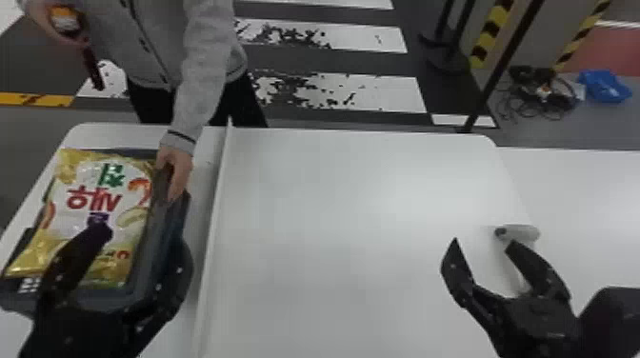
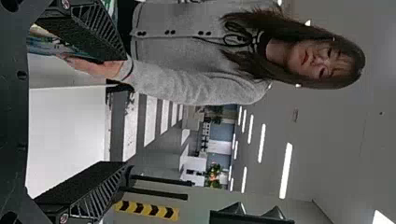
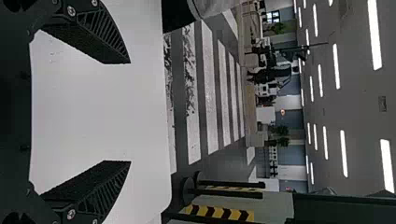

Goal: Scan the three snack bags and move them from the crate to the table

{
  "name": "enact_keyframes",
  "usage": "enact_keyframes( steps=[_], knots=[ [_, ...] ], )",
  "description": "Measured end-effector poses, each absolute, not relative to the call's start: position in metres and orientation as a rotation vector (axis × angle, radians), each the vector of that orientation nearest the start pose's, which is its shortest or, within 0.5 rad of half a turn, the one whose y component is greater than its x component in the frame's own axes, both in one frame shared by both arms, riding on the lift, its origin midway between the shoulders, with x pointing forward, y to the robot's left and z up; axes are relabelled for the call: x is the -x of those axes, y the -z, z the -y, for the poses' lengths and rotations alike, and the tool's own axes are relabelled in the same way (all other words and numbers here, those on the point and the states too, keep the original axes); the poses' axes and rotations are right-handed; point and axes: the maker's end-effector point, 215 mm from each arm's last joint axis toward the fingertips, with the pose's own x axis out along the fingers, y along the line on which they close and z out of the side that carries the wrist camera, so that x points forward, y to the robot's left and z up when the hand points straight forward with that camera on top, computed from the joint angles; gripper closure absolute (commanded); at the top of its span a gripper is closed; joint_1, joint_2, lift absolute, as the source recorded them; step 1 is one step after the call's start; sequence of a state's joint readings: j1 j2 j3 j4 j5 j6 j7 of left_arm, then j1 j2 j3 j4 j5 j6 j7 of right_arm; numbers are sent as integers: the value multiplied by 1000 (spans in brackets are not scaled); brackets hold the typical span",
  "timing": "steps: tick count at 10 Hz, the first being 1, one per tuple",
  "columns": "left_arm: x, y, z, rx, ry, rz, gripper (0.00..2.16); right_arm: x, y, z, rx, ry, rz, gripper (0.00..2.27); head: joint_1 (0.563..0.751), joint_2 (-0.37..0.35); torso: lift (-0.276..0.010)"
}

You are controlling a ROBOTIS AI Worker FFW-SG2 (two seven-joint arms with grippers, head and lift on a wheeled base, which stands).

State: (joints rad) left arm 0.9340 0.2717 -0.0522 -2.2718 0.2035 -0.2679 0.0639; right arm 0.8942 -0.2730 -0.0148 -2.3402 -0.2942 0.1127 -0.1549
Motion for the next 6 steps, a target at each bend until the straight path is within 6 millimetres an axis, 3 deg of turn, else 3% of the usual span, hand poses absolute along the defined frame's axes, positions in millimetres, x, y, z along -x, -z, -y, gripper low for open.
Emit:
enact_keyframes(
  steps=[4,6],
  knots=[
    [-324,307,-210,76,146,7,76,-333,370,248,-70,-24,-275,124,695,-68,-62],
    [-334,310,-221,62,114,-6,83,-331,372,245,-74,-29,-280,124,695,-49,-62]
  ],
)
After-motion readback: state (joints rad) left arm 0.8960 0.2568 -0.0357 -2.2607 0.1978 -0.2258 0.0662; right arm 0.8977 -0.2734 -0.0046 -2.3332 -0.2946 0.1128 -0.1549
